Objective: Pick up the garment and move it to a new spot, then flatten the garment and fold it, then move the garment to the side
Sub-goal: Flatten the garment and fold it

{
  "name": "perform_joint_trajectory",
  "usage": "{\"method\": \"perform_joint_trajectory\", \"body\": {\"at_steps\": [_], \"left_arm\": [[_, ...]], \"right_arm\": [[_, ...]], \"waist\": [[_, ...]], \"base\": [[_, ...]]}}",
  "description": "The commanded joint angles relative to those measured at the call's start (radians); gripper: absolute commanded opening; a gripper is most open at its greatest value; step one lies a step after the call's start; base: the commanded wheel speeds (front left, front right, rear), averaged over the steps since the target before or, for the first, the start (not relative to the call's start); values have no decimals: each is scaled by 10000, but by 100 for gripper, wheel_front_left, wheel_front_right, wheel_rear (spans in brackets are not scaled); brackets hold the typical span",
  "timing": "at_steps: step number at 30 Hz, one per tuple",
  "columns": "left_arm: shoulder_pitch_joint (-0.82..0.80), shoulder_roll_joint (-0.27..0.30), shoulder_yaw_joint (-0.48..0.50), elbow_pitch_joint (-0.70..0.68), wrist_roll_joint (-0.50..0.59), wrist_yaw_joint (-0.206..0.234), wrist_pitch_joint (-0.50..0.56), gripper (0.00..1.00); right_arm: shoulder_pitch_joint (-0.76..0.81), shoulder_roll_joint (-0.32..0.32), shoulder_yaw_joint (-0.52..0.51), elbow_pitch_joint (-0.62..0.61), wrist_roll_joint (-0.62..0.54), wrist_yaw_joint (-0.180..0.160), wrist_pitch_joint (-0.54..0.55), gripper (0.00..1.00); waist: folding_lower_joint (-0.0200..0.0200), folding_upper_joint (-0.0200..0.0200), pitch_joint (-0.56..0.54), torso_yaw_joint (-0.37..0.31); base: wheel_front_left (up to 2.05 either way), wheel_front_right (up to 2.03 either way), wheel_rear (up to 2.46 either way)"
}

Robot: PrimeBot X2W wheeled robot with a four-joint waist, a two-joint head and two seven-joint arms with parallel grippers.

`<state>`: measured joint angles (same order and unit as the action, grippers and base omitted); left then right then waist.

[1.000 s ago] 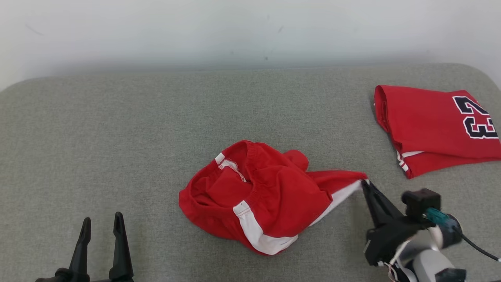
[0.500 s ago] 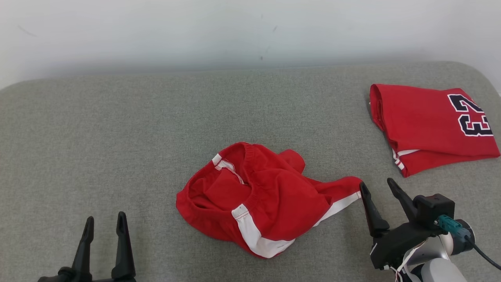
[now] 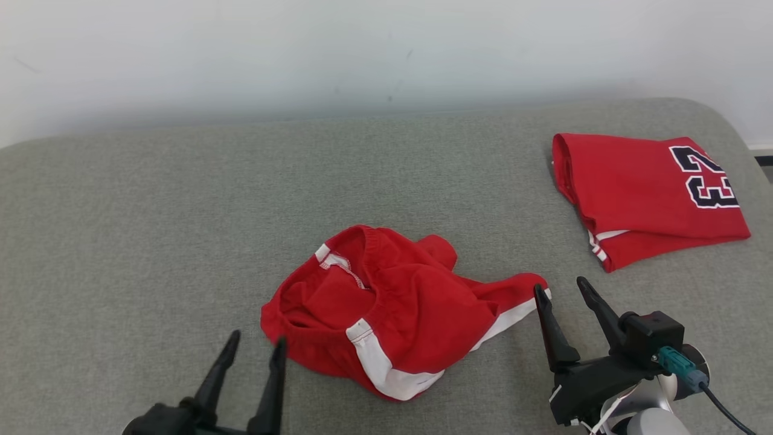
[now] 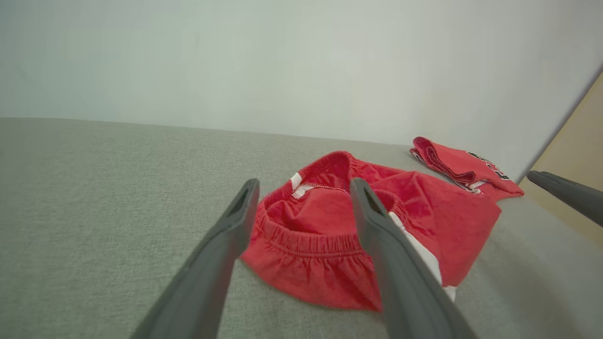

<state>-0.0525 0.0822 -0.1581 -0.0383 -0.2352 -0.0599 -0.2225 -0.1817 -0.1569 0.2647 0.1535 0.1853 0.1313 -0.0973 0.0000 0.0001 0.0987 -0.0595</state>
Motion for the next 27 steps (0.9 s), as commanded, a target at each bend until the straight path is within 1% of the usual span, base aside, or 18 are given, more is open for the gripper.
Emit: {"method": "perform_joint_trajectory", "body": {"at_steps": [1, 5, 9, 19, 27], "left_arm": [[-125, 87, -76, 77, 138, -56, 47, 100], [-518, 220, -562, 368, 72, -344, 398, 100], [-956, 407, -1014, 547, 2, -511, 866, 100], [-1678, 898, -1891, 840, -198, -654, 1784, 100], [-2189, 1277, -2354, 1285, -263, -678, 2441, 100]], "right_arm": [[13, 31, 44, 23, 44, -11, -80, 100], [-50, 131, 149, 105, 77, -11, -177, 100], [-131, 226, 216, 157, 86, -11, -319, 100], [-269, 444, 187, 381, 15, -11, -661, 100], [-368, 497, 221, 598, 30, -11, -816, 100]], "waist": [[0, -1, 4, -111], [0, -1, 64, -340], [0, -1, 201, -593], [0, -1, 505, -1201], [0, -1, 581, -1410]], "base": [[0, 0, 0], [0, 0, 0], [0, 0, 0], [0, 0, 0], [0, 0, 0]]}}
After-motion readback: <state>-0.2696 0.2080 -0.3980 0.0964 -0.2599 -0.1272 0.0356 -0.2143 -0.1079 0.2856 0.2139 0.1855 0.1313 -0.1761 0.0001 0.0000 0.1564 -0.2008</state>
